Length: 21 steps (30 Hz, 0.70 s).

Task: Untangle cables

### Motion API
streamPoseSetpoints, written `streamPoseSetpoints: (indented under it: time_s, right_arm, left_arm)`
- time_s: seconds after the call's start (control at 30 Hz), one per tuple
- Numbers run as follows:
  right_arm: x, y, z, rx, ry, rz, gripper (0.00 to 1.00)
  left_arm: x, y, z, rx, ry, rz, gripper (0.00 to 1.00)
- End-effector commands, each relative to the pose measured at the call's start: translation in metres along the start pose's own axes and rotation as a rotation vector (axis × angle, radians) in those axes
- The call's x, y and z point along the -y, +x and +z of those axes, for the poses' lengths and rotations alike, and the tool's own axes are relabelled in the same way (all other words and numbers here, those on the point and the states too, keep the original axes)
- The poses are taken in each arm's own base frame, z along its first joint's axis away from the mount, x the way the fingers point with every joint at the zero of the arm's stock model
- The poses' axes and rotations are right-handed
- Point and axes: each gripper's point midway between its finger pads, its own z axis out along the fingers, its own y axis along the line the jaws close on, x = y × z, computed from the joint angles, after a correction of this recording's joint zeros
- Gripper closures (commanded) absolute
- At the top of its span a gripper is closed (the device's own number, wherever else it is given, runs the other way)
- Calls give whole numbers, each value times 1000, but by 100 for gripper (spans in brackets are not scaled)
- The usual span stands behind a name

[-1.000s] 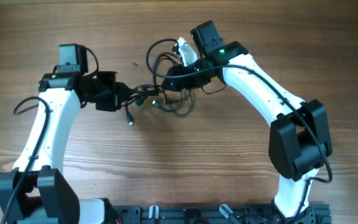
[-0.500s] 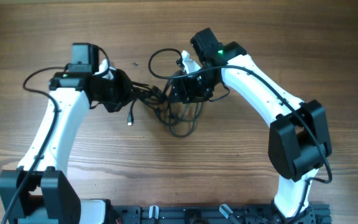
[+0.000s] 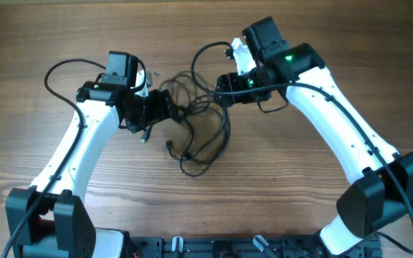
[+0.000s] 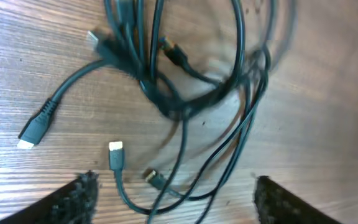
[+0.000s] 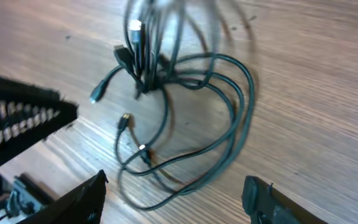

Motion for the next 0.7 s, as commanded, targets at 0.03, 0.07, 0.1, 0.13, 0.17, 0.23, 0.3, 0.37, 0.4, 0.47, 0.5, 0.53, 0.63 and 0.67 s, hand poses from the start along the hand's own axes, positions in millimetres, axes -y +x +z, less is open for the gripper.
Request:
streamPoseSetpoints:
  time_s: [0.03, 0.07, 0.1, 0.13, 0.17, 0.23, 0.3, 0.37, 0.4, 0.47, 0.5, 0.53, 0.63, 0.67]
  right_arm:
    - [1, -10, -9, 46, 19, -22, 25]
    - [2, -11, -10, 50, 24, -23, 24]
    - [4, -12, -9, 52, 35, -22, 23]
    - [5, -12, -10, 54, 43, -20, 23]
    - [7, -12, -10, 55, 51, -19, 23]
    - [9, -13, -10, 57, 55, -13, 23]
    - [13, -13, -12, 57, 59, -3, 23]
    - [18, -14, -13, 59, 63, 8, 23]
    - [19, -15, -14, 61, 64, 11, 23]
    - [23, -16, -15, 64, 67, 19, 23]
    - [24, -16, -15, 64, 68, 21, 23]
    - [24, -15, -15, 63, 69, 23, 23]
    - [25, -15, -16, 61, 70, 24, 23]
    - [25, -15, -16, 61, 70, 24, 23]
  left_arm:
    - [0, 3, 7, 31, -84, -53, 21]
    - [4, 2, 10, 45, -94, -52, 21]
    - [16, 0, 18, 74, -100, -20, 21]
    - [25, -2, 24, 98, -103, 19, 21]
    - [33, -7, 31, 141, -120, 61, 21]
    - [41, -18, 41, 213, -156, 113, 19]
    - [43, -31, 48, 275, -189, 160, 18]
    - [46, -45, 55, 322, -197, 220, 17]
    - [47, -51, 58, 339, -197, 237, 18]
    - [50, -63, 68, 379, -187, 240, 18]
    - [54, -70, 74, 401, -171, 241, 17]
    - [56, -73, 78, 412, -163, 243, 18]
    - [60, -78, 91, 422, -141, 250, 20]
    - [61, -76, 94, 410, -135, 253, 20]
